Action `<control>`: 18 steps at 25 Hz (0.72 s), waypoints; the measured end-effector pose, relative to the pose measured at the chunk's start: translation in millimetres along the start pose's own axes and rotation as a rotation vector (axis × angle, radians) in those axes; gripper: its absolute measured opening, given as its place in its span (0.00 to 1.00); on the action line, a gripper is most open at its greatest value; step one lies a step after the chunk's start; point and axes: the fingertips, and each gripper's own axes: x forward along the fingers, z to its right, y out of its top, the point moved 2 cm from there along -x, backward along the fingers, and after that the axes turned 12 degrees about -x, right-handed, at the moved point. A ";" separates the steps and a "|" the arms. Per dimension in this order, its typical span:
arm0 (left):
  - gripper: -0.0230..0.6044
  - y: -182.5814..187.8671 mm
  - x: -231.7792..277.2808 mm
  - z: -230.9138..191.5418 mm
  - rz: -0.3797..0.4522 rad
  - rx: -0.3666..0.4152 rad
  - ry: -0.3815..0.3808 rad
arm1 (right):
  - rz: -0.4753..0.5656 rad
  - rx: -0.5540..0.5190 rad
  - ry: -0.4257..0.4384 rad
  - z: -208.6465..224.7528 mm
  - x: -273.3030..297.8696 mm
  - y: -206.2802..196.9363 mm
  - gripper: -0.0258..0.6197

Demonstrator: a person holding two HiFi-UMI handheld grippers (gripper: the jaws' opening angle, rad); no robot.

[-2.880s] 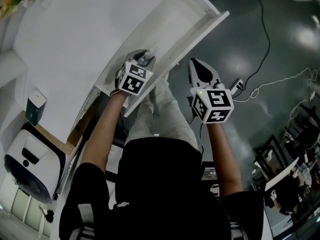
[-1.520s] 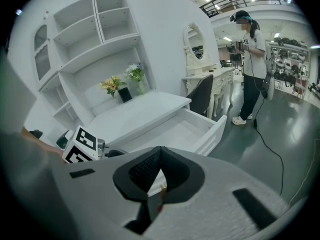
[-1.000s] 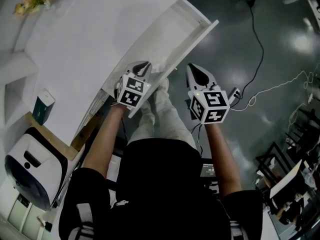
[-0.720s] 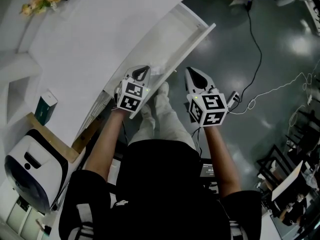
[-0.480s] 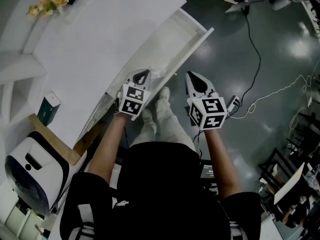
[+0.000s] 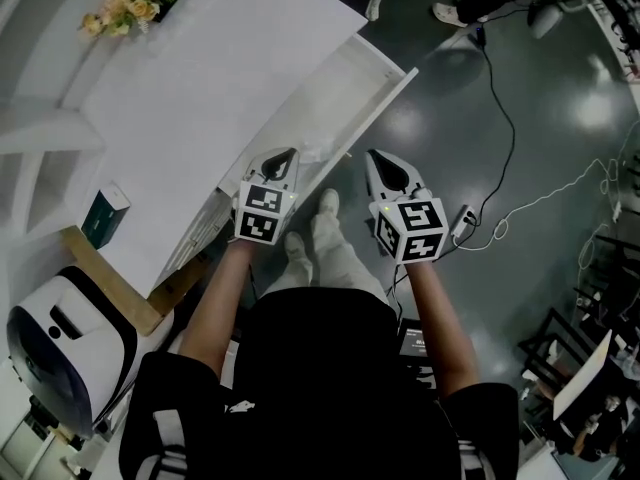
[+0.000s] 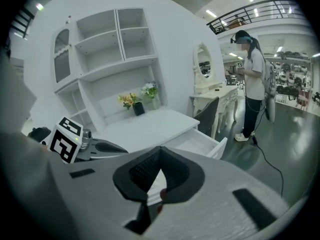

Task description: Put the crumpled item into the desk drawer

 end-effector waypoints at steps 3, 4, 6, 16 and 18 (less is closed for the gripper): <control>0.05 9.1 -13.8 7.5 0.029 -0.002 -0.004 | 0.026 0.003 -0.008 -2.7 -8.1 8.6 0.03; 0.05 11.8 -18.6 9.5 0.037 -0.004 -0.005 | 0.034 0.002 -0.010 -4.4 -10.6 11.3 0.03; 0.05 17.6 -28.1 12.0 0.051 -0.005 -0.005 | 0.050 -0.004 -0.010 -8.5 -14.8 17.2 0.03; 0.05 57.8 -88.8 31.2 0.167 0.002 -0.035 | 0.126 -0.049 -0.040 -28.7 -43.1 47.1 0.03; 0.05 65.7 -100.8 35.4 0.195 -0.004 -0.043 | 0.146 -0.055 -0.047 -32.6 -49.9 54.9 0.03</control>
